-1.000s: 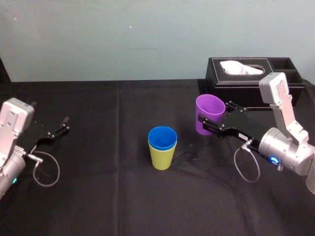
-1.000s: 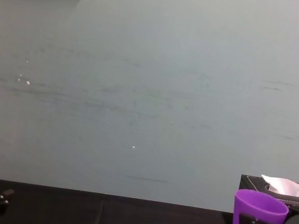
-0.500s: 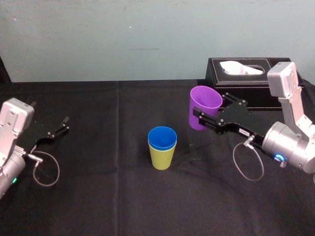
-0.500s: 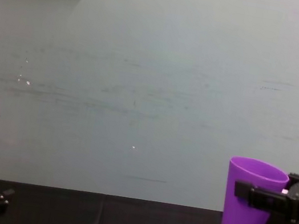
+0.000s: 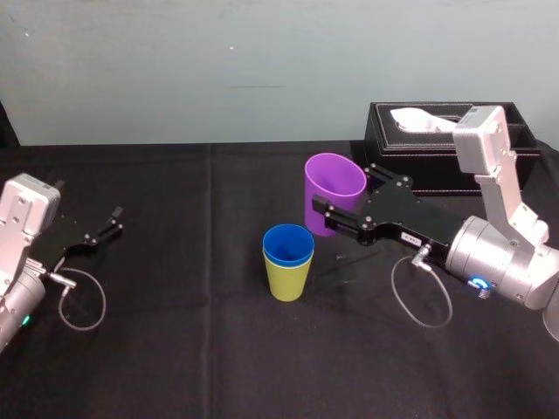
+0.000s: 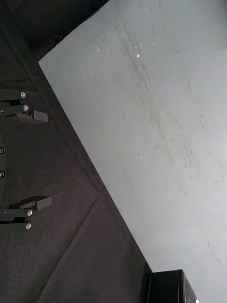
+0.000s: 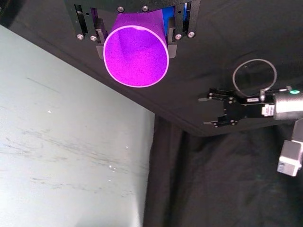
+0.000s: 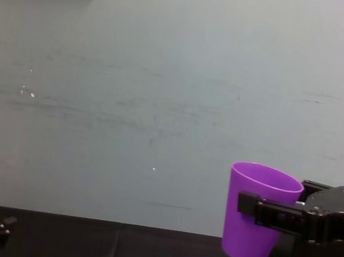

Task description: Stack the three plastic cups sequentially using one hand.

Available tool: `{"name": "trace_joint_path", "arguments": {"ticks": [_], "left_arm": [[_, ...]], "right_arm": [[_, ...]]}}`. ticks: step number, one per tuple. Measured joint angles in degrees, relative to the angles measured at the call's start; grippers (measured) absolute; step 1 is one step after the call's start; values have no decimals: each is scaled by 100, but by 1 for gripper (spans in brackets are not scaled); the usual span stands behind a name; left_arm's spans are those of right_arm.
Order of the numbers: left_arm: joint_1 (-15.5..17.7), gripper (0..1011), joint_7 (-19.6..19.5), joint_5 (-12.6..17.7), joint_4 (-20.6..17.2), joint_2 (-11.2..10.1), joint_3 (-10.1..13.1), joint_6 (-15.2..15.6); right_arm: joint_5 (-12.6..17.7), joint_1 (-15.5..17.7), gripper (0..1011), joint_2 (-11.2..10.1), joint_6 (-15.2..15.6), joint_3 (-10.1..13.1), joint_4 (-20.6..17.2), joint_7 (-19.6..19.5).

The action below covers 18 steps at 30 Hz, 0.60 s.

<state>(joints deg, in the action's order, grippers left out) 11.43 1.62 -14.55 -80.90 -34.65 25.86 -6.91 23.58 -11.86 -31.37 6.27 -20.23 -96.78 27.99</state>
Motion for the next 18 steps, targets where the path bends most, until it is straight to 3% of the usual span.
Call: {"name": "trace_joint_path", "arguments": {"ticks": [18], "left_arm": [[0,1010,0,0,0,0,0,0]], "right_arm": [[-160,-222,731,85,52,-441,87,11]]}}
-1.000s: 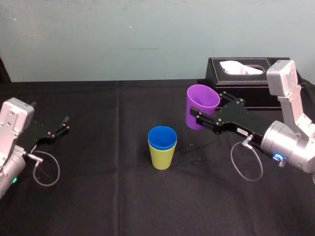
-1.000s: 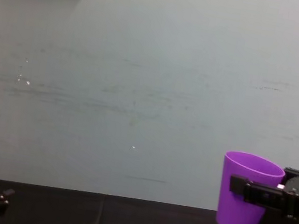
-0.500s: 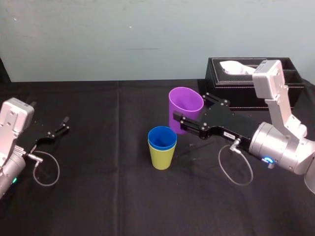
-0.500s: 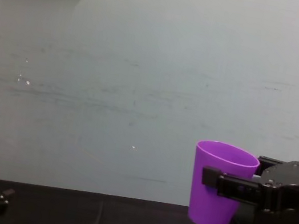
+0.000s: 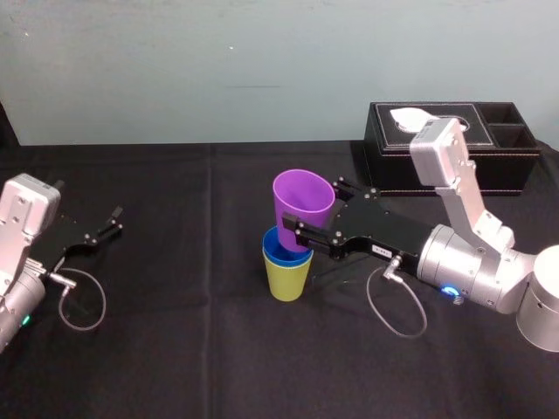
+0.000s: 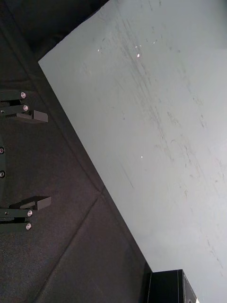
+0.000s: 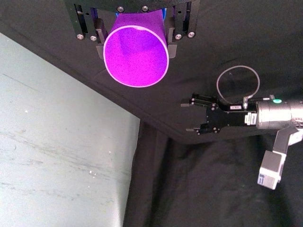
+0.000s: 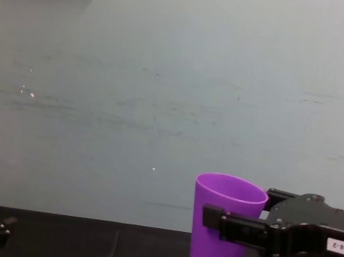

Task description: Stack the three plastic cups sequentially using one hand.

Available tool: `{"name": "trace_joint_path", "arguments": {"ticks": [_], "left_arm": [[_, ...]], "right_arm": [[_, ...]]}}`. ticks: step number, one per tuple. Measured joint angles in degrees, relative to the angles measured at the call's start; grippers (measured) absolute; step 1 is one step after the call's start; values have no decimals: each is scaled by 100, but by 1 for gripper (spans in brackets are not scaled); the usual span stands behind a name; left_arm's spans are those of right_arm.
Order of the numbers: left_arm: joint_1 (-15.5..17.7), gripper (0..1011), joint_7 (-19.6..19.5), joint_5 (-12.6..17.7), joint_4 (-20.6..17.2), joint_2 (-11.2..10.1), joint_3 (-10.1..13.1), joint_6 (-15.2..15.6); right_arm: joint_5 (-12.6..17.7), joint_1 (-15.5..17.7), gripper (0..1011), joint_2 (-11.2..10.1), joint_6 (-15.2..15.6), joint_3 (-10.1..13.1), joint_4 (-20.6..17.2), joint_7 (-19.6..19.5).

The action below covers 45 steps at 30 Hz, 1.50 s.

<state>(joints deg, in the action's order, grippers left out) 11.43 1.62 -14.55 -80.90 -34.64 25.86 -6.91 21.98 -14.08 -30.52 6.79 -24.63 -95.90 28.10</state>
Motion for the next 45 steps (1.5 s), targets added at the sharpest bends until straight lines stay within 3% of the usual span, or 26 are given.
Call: {"name": "trace_joint_path", "arguments": {"ticks": [21,45], "left_arm": [[0,1010,0,0,0,0,0,0],[0,1010,0,0,0,0,0,0]], "right_arm": [[-179,-183,731,192,-36,-218,325,4],[-238,-207,731,245,-57,-194,453,-12]]}}
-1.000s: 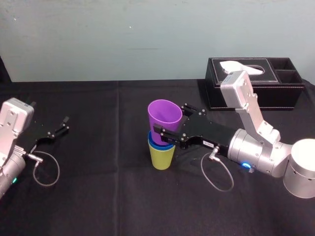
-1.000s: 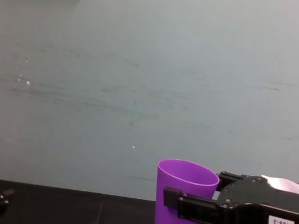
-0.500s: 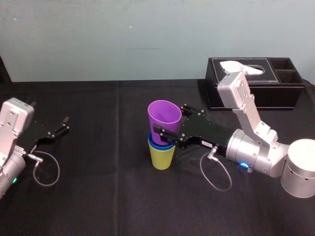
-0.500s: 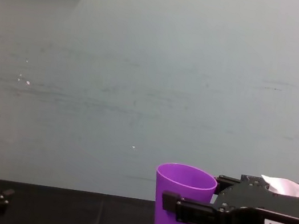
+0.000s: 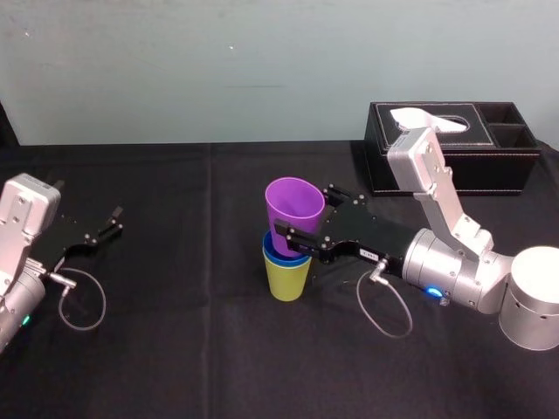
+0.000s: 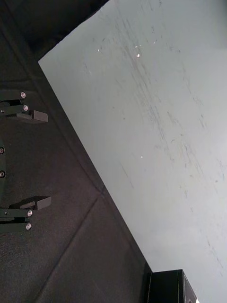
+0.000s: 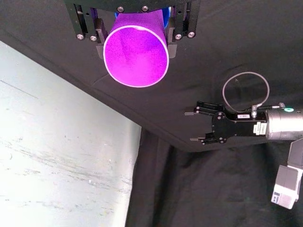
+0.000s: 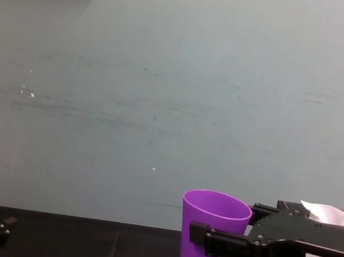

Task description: Stack the three plastic cups sequentially using one hand.

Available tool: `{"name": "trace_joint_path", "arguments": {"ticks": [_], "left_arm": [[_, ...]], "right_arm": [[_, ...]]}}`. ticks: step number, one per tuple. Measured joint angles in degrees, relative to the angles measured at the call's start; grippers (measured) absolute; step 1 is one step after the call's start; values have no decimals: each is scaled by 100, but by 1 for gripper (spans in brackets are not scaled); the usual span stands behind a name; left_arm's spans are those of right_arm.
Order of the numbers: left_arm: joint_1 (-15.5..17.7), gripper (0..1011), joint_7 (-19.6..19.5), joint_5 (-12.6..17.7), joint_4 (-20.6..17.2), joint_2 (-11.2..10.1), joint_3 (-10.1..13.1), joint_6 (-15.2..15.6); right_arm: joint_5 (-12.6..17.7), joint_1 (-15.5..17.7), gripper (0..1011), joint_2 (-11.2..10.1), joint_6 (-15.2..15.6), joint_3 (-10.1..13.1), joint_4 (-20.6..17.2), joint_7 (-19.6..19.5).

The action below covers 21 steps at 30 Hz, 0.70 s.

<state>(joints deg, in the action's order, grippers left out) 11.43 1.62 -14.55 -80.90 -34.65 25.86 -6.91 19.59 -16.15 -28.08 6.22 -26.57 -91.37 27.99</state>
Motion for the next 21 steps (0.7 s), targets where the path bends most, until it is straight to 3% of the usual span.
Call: {"name": "trace_joint_path", "arguments": {"ticks": [21], "left_arm": [[1,1010,0,0,0,0,0,0]], "right_arm": [[-30,-4,731,27,-40,-48,134,52]]}}
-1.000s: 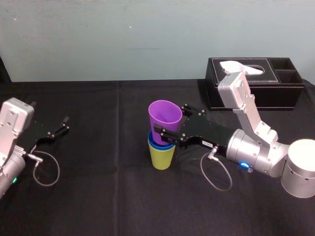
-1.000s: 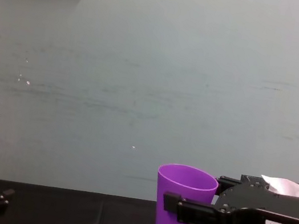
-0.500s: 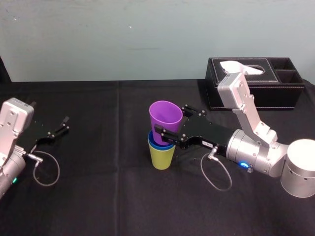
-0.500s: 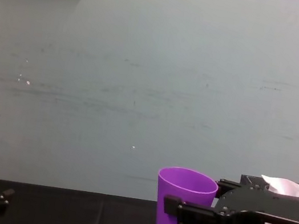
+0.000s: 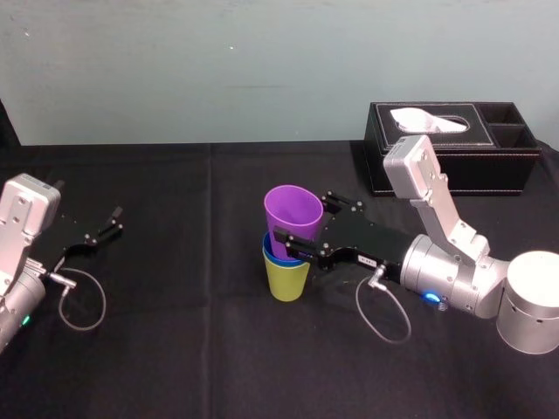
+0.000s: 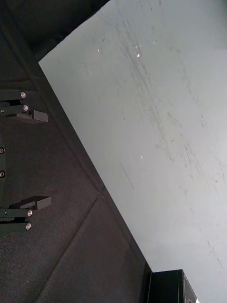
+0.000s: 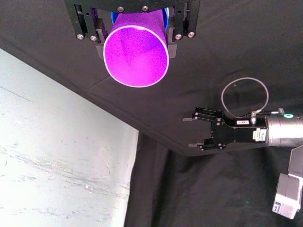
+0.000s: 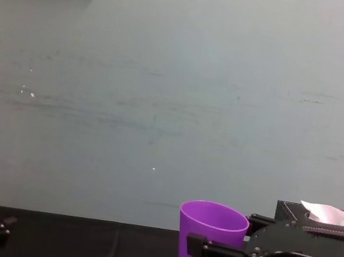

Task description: Stack the three plastic cups sequentially using one hand.

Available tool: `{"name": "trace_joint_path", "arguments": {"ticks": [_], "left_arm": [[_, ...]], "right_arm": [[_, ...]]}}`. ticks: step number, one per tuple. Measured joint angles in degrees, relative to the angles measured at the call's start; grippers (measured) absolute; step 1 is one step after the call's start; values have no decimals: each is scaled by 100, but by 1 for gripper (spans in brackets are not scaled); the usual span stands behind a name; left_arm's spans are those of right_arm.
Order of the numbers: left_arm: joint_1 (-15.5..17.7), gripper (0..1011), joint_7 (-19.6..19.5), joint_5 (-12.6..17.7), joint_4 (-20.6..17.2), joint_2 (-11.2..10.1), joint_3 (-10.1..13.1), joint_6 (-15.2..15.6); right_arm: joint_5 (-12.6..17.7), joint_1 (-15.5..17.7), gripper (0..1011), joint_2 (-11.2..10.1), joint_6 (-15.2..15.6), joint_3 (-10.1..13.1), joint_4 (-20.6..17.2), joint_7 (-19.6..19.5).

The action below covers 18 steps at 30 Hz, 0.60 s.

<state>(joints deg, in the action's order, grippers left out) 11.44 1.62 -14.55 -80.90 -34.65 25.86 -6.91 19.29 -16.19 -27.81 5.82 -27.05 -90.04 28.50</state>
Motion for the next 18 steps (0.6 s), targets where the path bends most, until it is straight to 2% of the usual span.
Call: {"name": "trace_joint_path", "arguments": {"ticks": [18], "left_arm": [[-1,1010,0,0,0,0,0,0]], "right_arm": [[-86,15,731,11,-27,-46,58,4]]}}
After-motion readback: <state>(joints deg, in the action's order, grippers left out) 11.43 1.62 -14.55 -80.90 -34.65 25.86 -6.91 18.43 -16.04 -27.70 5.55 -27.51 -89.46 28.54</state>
